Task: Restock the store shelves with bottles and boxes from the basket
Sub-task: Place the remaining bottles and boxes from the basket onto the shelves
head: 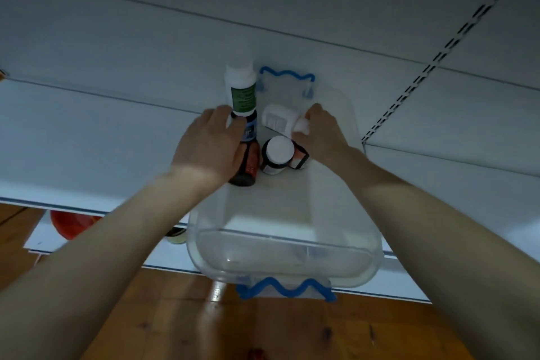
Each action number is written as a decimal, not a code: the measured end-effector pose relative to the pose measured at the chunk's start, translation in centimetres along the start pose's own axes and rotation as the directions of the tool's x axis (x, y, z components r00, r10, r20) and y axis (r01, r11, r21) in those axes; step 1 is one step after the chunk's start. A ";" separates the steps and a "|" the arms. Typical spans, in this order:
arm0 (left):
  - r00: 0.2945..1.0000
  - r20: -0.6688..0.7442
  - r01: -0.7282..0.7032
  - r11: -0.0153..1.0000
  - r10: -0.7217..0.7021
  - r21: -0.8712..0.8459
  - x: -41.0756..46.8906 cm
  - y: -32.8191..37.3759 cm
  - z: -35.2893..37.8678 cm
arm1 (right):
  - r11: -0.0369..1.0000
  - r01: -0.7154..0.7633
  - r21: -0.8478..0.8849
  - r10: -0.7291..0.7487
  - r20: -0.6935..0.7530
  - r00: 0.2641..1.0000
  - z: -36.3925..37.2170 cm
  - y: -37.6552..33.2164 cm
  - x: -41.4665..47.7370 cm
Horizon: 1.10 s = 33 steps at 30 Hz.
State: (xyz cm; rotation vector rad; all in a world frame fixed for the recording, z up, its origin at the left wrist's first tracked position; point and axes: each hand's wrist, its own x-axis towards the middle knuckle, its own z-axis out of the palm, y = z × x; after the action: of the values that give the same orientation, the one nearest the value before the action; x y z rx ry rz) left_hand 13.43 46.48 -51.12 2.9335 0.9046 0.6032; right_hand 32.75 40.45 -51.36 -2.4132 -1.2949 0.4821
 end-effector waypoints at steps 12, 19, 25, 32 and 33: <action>0.943 0.012 0.332 0.942 -0.332 -0.055 8.6 0.4 1.1 | 0.995 0.087 0.040 -0.091 0.107 0.990 -1.4 -0.9 -9.6; 0.943 -0.025 0.327 0.939 -0.331 -0.103 7.9 1.0 1.0 | 0.987 0.161 -0.019 -0.158 0.104 0.982 -0.1 -0.1 -11.7; 0.968 -0.092 0.218 0.966 -0.232 -0.142 4.9 2.0 -1.0 | 0.985 0.161 -0.058 -0.154 0.115 0.981 -1.0 -1.0 -13.1; 0.961 -0.074 0.233 0.920 -0.268 -0.315 -2.4 4.6 -7.2 | 0.994 0.105 0.042 -0.107 0.063 0.992 -4.1 -3.8 -17.2; 0.954 -0.053 0.257 0.900 -0.294 -0.351 -3.5 5.1 -8.3 | 0.994 0.098 0.055 -0.101 0.054 0.993 -4.7 -4.2 -18.0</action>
State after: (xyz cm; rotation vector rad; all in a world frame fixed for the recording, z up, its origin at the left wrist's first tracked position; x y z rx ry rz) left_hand 10.54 39.50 -44.06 2.4315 1.0771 0.8073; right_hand 22.48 26.72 -43.03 -2.2950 -1.4006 0.5532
